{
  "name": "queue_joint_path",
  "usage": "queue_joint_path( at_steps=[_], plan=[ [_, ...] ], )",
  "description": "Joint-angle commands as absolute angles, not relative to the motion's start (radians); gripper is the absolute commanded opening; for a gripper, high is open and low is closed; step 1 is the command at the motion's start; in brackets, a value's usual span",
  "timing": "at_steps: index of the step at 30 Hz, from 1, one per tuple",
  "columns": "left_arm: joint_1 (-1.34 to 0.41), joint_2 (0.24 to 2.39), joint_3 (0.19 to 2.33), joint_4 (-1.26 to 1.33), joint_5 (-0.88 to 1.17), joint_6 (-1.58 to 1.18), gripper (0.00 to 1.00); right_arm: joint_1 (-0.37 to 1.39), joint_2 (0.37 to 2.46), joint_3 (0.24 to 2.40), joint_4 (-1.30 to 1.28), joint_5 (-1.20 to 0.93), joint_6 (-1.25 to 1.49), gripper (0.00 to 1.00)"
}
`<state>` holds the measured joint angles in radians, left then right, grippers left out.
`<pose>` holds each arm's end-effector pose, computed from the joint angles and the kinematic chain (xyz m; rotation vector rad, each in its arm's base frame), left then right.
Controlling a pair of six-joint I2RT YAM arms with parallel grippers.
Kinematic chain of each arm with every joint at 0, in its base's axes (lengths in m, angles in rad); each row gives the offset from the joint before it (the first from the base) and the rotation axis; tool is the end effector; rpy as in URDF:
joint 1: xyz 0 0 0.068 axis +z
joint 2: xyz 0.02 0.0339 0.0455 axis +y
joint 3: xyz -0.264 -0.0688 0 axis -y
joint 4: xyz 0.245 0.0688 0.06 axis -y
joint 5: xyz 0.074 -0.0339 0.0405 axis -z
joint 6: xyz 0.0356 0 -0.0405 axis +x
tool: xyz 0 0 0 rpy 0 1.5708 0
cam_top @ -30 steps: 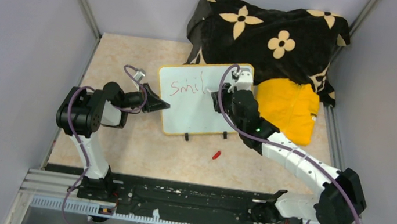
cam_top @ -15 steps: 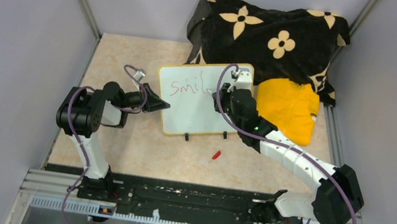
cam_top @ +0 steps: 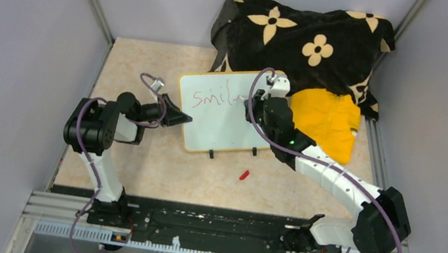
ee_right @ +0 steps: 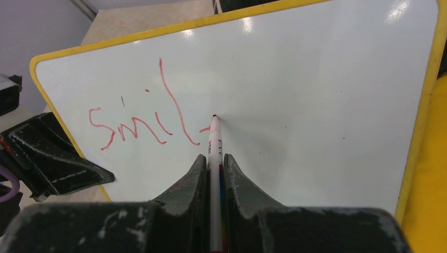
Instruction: Write a sentence on the whiteboard
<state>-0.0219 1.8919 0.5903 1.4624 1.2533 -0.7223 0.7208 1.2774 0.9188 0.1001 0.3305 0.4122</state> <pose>0.3095 -0.0406 0.1574 0.5956 1.6077 -1.4386 0.2317 0.1881 0.3089 -0.0490 1.8430 0.4983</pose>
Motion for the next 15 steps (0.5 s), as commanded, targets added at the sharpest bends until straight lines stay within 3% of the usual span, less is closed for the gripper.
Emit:
queue_joint_path(
  at_steps=[1, 15],
  plan=[
    [-0.026, 1.891, 0.594, 1.433, 1.250, -0.664, 0.00, 0.698, 1.266, 0.974, 0.123, 0.381, 0.396, 0.00],
    [-0.028, 1.892, 0.594, 1.433, 1.251, -0.664, 0.00, 0.699, 1.317, 1.018, 0.123, 0.315, 0.397, 0.00]
  ],
)
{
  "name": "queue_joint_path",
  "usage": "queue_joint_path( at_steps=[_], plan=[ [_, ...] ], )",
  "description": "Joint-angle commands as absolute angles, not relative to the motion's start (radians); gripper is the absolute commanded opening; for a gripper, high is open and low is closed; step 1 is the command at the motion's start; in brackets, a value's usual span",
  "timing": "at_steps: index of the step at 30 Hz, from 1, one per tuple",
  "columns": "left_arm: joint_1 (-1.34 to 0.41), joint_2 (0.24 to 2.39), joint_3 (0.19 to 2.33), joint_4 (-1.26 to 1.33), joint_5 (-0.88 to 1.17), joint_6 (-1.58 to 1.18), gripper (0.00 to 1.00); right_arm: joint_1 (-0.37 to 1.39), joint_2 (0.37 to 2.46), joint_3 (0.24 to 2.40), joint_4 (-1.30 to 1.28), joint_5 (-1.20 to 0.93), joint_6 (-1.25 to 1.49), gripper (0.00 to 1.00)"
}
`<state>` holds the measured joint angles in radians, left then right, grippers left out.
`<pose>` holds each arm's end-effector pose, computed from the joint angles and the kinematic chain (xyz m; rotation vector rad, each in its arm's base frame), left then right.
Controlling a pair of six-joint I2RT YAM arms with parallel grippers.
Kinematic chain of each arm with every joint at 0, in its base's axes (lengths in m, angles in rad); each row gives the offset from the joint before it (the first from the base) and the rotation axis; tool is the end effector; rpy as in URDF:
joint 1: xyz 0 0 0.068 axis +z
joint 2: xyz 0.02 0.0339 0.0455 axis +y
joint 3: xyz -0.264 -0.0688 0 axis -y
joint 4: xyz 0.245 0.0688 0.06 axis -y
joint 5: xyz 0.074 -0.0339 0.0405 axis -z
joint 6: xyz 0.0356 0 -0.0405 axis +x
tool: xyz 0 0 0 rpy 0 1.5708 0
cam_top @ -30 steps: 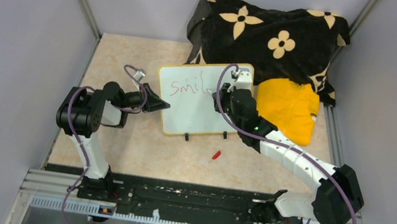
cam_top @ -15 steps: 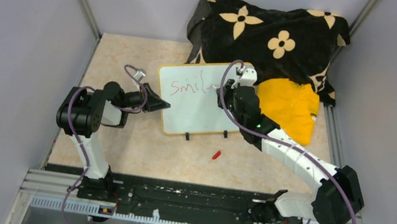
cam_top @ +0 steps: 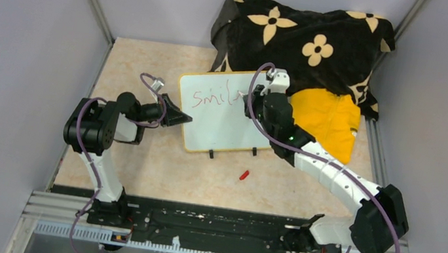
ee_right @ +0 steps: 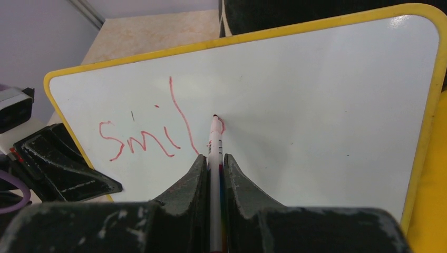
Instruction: Write a sentence on the whiteboard
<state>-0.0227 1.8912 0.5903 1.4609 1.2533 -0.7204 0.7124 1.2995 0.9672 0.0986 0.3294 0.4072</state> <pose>0.3095 -0.0409 0.1575 0.5972 1.6073 -1.4382 0.2385 0.1908 0.3197 -0.0402 1.8197 0.5028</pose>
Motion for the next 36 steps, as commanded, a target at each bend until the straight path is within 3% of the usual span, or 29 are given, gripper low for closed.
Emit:
queue_joint_path(
  at_steps=[1, 20, 36],
  plan=[
    [-0.028, 1.891, 0.595, 1.433, 1.250, -0.666, 0.00, 0.700, 1.318, 1.016, 0.123, 0.310, 0.400, 0.00],
    [-0.028, 1.894, 0.597, 1.424, 1.249, -0.662, 0.00, 0.699, 1.279, 0.891, 0.104, 0.267, 0.436, 0.00],
    [-0.029, 1.890, 0.597, 1.408, 1.249, -0.652, 0.00, 0.696, 1.224, 0.881, 0.064, 0.386, 0.418, 0.00]
  ],
)
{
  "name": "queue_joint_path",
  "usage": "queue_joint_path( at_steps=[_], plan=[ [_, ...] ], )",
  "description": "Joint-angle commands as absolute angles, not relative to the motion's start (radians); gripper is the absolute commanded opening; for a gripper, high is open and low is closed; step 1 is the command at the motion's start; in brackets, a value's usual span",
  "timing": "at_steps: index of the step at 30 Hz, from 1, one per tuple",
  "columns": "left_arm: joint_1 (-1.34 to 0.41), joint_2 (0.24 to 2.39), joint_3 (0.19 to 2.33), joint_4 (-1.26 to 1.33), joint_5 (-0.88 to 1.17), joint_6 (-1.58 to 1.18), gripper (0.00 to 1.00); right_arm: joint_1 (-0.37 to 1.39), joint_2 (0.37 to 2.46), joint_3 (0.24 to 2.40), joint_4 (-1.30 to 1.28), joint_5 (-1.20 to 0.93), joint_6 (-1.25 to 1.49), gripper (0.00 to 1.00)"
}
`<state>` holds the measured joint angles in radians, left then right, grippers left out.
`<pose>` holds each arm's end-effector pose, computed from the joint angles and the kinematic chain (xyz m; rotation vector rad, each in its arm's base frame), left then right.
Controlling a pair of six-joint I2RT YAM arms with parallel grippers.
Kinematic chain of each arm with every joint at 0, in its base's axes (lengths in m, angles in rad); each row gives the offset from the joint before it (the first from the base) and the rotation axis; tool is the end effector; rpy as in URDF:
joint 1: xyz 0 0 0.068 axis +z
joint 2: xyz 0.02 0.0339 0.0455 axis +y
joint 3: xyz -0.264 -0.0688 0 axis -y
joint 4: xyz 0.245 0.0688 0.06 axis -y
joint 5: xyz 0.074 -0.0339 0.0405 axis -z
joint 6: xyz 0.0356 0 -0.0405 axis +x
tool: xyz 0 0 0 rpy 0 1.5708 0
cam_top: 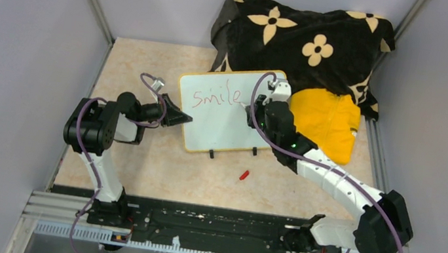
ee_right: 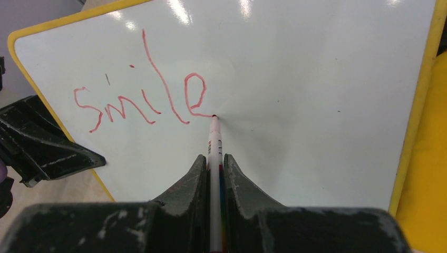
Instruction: Write a sentence on the whiteboard
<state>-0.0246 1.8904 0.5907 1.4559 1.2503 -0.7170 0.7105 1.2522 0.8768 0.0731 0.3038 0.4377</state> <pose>0.3096 -0.0414 0.1574 0.5961 1.6084 -1.4372 0.2270 0.1813 0.2981 -0.0459 1.8897 0.5090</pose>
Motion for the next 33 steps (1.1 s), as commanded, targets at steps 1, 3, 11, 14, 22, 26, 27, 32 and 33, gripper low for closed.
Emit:
queue_joint_path(
  at_steps=[1, 3, 11, 14, 22, 26, 27, 32, 33],
  plan=[
    [-0.030, 1.890, 0.597, 1.407, 1.249, -0.651, 0.00, 0.694, 1.224, 0.885, 0.060, 0.392, 0.418, 0.00],
    [-0.030, 1.889, 0.596, 1.405, 1.249, -0.649, 0.00, 0.692, 1.223, 0.889, 0.051, 0.405, 0.422, 0.00],
    [-0.029, 1.892, 0.598, 1.401, 1.247, -0.649, 0.00, 0.690, 1.169, 0.851, 0.102, 0.360, 0.407, 0.00],
    [-0.029, 1.890, 0.598, 1.401, 1.246, -0.649, 0.00, 0.693, 1.130, 0.823, 0.145, 0.314, 0.401, 0.00],
    [-0.029, 1.886, 0.598, 1.399, 1.246, -0.647, 0.00, 0.692, 1.109, 0.806, 0.144, 0.330, 0.394, 0.00],
    [-0.029, 1.889, 0.598, 1.399, 1.247, -0.648, 0.00, 0.693, 1.117, 0.809, 0.144, 0.357, 0.397, 0.00],
    [-0.030, 1.888, 0.598, 1.399, 1.246, -0.647, 0.00, 0.692, 1.121, 0.812, 0.142, 0.363, 0.397, 0.00],
    [-0.030, 1.888, 0.598, 1.399, 1.246, -0.646, 0.00, 0.693, 1.140, 0.826, 0.139, 0.380, 0.400, 0.00],
    [-0.030, 1.887, 0.598, 1.399, 1.247, -0.647, 0.00, 0.692, 1.144, 0.830, 0.139, 0.381, 0.400, 0.00]
  ],
)
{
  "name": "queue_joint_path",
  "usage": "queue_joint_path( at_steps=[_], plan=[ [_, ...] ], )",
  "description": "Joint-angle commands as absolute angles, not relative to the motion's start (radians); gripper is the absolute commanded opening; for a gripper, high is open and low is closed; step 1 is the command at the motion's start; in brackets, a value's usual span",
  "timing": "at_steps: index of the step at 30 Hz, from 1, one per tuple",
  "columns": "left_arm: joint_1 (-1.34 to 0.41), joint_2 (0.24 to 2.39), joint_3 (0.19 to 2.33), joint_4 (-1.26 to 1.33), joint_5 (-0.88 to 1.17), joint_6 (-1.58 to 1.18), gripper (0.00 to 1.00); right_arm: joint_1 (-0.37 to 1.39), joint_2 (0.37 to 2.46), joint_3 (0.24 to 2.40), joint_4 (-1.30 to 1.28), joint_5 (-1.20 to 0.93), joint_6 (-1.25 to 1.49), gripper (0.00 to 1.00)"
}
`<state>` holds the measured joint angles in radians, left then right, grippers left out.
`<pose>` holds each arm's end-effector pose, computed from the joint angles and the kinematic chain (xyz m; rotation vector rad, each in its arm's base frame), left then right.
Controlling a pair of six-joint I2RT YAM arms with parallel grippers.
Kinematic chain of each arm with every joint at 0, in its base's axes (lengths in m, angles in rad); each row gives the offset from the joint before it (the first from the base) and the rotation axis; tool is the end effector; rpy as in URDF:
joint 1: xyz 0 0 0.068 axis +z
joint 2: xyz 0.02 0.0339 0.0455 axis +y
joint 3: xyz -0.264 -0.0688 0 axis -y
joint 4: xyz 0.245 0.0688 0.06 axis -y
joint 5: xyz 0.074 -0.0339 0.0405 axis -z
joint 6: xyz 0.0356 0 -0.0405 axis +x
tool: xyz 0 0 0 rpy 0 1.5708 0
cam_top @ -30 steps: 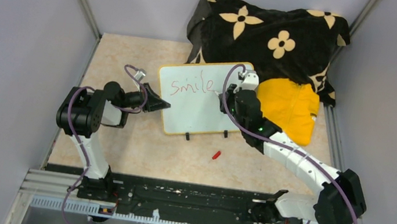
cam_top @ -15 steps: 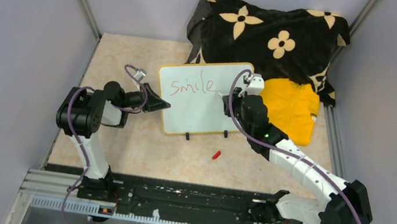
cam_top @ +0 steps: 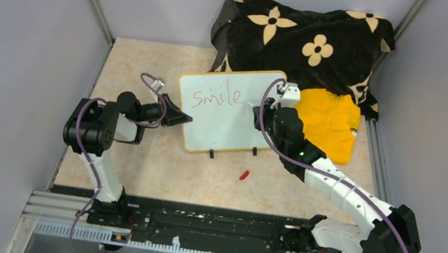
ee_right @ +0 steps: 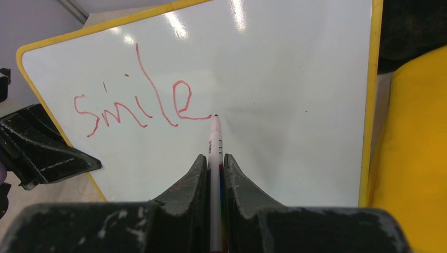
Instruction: Write a sentence on the whiteboard
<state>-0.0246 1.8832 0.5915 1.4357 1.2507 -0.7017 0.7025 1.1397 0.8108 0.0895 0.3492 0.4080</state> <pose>0.3097 -0.0414 0.1580 0.6001 1.6103 -1.4322 0.2104 0.1621 0.3055 -0.0175 1.8209 0.4763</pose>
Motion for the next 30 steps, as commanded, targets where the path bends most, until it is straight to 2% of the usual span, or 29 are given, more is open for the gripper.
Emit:
queue_joint_path(
  at_steps=[1, 21, 30],
  plan=[
    [-0.029, 1.887, 0.598, 1.399, 1.246, -0.646, 0.00, 0.692, 1.149, 0.832, 0.138, 0.382, 0.402, 0.00],
    [-0.029, 1.887, 0.600, 1.395, 1.246, -0.646, 0.00, 0.693, 1.215, 0.855, 0.117, 0.365, 0.419, 0.00],
    [-0.029, 1.884, 0.600, 1.394, 1.245, -0.646, 0.00, 0.694, 1.142, 0.841, 0.100, 0.265, 0.446, 0.00]
  ],
)
